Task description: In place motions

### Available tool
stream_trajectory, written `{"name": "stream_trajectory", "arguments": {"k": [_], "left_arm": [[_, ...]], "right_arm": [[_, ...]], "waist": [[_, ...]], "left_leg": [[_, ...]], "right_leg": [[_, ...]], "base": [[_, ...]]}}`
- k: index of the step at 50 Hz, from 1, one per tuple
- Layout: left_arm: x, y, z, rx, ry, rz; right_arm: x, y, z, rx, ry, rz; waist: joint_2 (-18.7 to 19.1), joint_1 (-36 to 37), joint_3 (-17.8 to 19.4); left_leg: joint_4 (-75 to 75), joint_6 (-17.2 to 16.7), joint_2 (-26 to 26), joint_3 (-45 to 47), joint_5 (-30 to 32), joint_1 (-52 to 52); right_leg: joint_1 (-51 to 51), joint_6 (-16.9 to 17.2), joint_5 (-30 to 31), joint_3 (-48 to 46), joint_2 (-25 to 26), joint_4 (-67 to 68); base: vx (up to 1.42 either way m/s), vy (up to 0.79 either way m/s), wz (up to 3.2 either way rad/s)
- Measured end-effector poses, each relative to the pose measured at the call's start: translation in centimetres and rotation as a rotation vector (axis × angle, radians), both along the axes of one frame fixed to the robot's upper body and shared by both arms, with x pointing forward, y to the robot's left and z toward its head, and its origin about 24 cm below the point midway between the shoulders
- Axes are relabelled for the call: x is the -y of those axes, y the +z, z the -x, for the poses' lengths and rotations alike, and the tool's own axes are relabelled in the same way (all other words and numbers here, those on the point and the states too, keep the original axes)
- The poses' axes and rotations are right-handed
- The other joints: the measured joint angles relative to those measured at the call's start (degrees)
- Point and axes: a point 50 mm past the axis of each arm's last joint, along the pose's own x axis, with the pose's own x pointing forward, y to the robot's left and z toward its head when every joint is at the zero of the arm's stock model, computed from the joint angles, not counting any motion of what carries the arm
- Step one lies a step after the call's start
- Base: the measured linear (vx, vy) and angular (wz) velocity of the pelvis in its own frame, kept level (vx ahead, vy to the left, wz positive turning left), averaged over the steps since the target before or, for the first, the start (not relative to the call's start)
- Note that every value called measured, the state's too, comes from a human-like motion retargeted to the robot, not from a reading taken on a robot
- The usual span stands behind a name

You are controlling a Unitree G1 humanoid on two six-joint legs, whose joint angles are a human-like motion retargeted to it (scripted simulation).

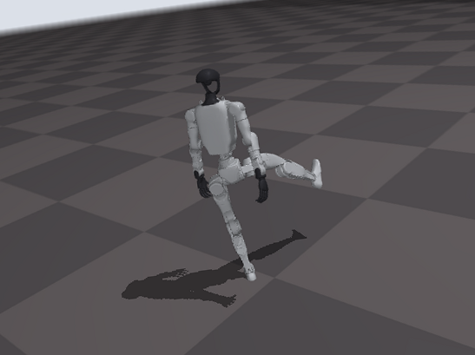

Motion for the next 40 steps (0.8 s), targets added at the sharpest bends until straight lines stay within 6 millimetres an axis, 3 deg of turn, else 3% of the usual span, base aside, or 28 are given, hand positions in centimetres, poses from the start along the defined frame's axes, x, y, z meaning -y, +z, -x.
{"name": "stream_trajectory", "arguments": {"k": [3, 5, 9, 10, 15, 20, 24, 28, 30, 33, 40], "left_arm": [[0.3, -0.2, 1.1, 0.000, -0.005, -0.006], [0.5, -0.4, 2.9, -0.034, -0.001, -0.014], [1.1, -0.6, 9.0, -0.207, 0.009, -0.020], [0.9, -0.4, 10.6, -0.256, 0.018, -0.026], [1.2, 0.6, 15.9, -0.451, 0.075, -0.005], [2.3, 1.0, 18.2, -0.507, 0.181, 0.015], [3.5, 0.6, 17.5, -0.471, 0.277, 0.055], [3.7, 0.1, 15.7, -0.408, 0.294, 0.072], [3.6, -0.2, 14.4, -0.367, 0.280, 0.069], [3.0, -0.6, 11.8, -0.291, 0.252, 0.060], [2.5, -0.9, 7.1, -0.145, 0.225, 0.060]], "right_arm": [[0.0, -0.1, -0.5, 0.019, -0.011, -0.003], [0.4, -0.2, -1.0, 0.027, 0.024, 0.016], [1.7, -0.3, -3.0, 0.088, 0.182, 0.063], [1.6, -0.4, -3.9, 0.117, 0.228, 0.068], [2.1, 0.0, -11.0, 0.337, 0.397, 0.100], [1.1, 1.2, -17.2, 0.546, 0.520, 0.082], [-0.5, 2.3, -20.8, 0.654, 0.637, 0.046], [-1.7, 2.5, -21.6, 0.686, 0.717, 0.004], [-2.1, 2.3, -21.1, 0.675, 0.734, -0.012], [-2.4, 1.5, -19.7, 0.623, 0.721, -0.040], [-1.9, -0.6, -13.2, 0.366, 0.621, -0.115]], "waist": [[-1.8, 2.5, -1.3], [-2.9, 4.5, -2.6], [-5.1, 8.3, -6.6], [-5.4, 9.8, -7.5], [-9.4, 14.6, -9.3], [-10.7, 20.1, -10.0], [-11.0, 20.9, -8.7], [-11.2, 21.7, -8.7], [-11.5, 22.1, -8.9], [-11.5, 22.6, -9.0], [-11.3, 23.1, -9.9]], "left_leg": [[-1.5, -1.1, -1.9, -0.3, -0.1, 2.6], [-2.7, -2.3, -2.9, -0.2, 0.0, 4.3], [-5.9, -6.6, -2.3, 1.5, 1.8, 5.7], [-6.0, -8.1, -1.1, 2.8, 1.8, 5.6], [-8.3, -8.1, -7.3, 6.3, 1.4, 5.5], [-9.8, -8.3, -9.6, 11.4, 1.3, 3.6], [-10.6, -8.2, -9.9, 14.0, 1.2, 2.9], [-11.4, -8.2, -9.9, 15.9, 1.4, 2.2], [-11.7, -8.1, -10.1, 16.7, 1.5, 1.9], [-12.0, -8.0, -9.6, 17.3, 1.9, 1.6], [-14.6, -7.5, -9.3, 18.6, 3.7, 2.8]], "right_leg": [[9.9, 0.0, 0.2, -3.6, 3.6, 1.4], [17.1, 0.0, 0.7, -7.3, 7.1, 2.4], [30.8, 0.1, 5.8, -13.5, 18.6, 0.6], [34.3, 0.2, 8.3, -14.6, 22.7, -1.9], [47.6, 10.1, 13.5, -17.2, 24.6, -5.2], [53.7, 14.4, 16.0, -18.1, 25.2, -6.3], [56.4, 15.5, 17.1, -18.5, 24.8, -7.7], [57.1, 16.7, 18.5, -18.5, 23.9, -9.6], [57.1, 19.0, 18.6, -18.9, 23.1, -10.4], [56.3, 19.0, 17.3, -17.7, 23.1, -10.5], [57.0, 17.1, 14.0, -18.6, 23.8, -11.7]], "base": [[0.05, -0.32, 0.09], [0.05, -0.52, -0.21], [0.01, -0.67, -0.77], [-0.05, -0.49, -1.31], [-0.05, -0.11, -1.19], [-0.12, -0.06, -1.36], [-0.19, -0.10, -0.89], [-0.12, -0.13, -0.62], [-0.11, -0.14, -0.41], [-0.11, -0.18, -0.20], [-0.05, -0.17, 0.04]]}}
